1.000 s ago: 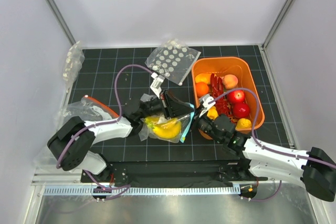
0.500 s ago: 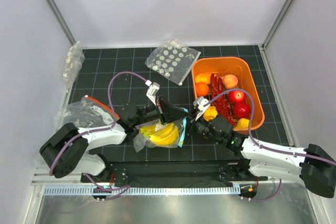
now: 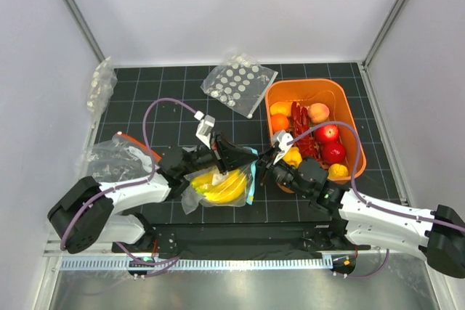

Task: Place the food in the zip-top bag and seal the zipper
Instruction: Place the fake fruit in the zipper food storage bag.

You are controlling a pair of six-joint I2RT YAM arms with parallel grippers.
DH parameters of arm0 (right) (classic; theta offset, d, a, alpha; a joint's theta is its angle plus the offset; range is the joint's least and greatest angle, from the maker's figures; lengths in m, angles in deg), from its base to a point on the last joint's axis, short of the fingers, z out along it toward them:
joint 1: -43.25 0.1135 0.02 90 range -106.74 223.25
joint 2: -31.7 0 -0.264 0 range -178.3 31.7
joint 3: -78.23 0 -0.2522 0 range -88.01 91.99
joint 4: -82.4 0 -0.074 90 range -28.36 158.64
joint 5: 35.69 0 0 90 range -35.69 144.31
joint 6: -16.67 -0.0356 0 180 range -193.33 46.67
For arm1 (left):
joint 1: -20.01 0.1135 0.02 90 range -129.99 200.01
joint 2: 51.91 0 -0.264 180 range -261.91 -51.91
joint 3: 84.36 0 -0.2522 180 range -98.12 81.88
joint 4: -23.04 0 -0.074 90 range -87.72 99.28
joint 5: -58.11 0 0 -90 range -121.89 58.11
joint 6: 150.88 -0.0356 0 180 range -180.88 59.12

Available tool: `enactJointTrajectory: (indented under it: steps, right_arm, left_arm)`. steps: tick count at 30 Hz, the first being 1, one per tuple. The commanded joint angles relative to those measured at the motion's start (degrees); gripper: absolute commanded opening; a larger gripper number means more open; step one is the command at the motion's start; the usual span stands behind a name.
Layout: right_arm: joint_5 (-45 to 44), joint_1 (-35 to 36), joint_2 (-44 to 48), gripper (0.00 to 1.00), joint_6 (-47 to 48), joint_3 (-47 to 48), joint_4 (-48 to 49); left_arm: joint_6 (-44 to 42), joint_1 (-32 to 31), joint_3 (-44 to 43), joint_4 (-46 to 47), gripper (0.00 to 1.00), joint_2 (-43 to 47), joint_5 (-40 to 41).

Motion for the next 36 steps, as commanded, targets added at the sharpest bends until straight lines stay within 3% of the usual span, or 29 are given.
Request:
enactJointTrajectory:
  steps: [1,11,19,30,36]
  right_arm:
    - [2.00,0.91,2.07,0.45,-1.31,3.38,1.82]
    - [2.26,0.91,1.99,0.52,-1.92,4.61,0.06]
    - [2.00,0.91,3.30,0.66,-1.92,4.52,-0.82]
    - [-3.44,0.91,9.01,0.78,-2.01,4.61,-4.95]
    - [-10.02,0.91,12.70,0.79,-3.33,5.31,-9.43]
  left_arm:
    - [-3.54,-0.15,0.63,3.75,0.00,2.08,-0.09]
    - [-7.41,-0.15,4.15,9.73,0.00,7.53,-0.52]
    - [-9.34,-0.24,6.08,11.75,0.00,9.29,-0.52]
    - [-10.48,-0.24,7.40,11.58,0.00,8.67,2.28]
    - [-13.03,-0.24,9.15,8.52,0.00,12.44,6.41]
